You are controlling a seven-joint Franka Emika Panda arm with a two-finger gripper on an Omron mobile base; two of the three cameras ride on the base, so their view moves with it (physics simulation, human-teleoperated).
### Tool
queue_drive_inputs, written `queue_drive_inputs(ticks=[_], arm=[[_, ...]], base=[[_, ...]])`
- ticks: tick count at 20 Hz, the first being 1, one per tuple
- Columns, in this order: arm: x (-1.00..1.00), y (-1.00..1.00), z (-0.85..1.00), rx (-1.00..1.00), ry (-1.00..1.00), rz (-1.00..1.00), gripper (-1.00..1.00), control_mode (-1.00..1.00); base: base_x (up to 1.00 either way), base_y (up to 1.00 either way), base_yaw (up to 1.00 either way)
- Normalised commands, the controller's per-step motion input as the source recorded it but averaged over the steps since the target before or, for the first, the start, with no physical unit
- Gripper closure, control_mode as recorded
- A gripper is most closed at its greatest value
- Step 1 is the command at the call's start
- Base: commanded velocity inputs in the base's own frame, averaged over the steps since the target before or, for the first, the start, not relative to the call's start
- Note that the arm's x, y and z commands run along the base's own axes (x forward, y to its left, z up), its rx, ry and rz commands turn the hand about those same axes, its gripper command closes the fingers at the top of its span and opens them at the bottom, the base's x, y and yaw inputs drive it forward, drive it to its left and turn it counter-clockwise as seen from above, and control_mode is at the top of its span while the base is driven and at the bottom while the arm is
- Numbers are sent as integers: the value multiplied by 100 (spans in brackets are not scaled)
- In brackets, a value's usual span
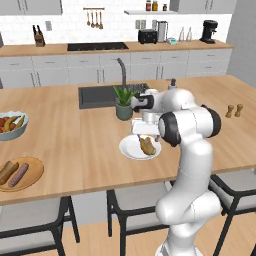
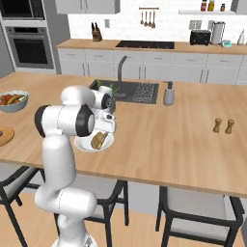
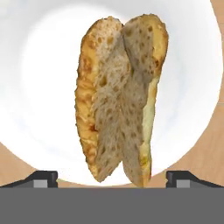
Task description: Place one bun and one sausage from the bowl on each plate.
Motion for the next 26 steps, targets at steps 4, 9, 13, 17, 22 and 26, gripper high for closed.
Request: queue_drive_inputs(ticks=[4, 9, 13, 17, 22, 26], arm=[[-84, 2, 85, 0, 1, 0, -100, -100], [-100, 3, 65, 0, -5, 0, -100, -100], [-100, 1, 38, 0, -17, 0, -100, -100], [-100, 0, 34, 0, -26, 0, -100, -100], [-73, 1, 29, -5, -31, 0, -100, -100], [-1, 8, 81, -12, -31, 0, -100, -100]], base=[[0, 0, 0], [0, 0, 0], [0, 0, 0], [0, 0, 0], [0, 0, 0], [0, 0, 0]])
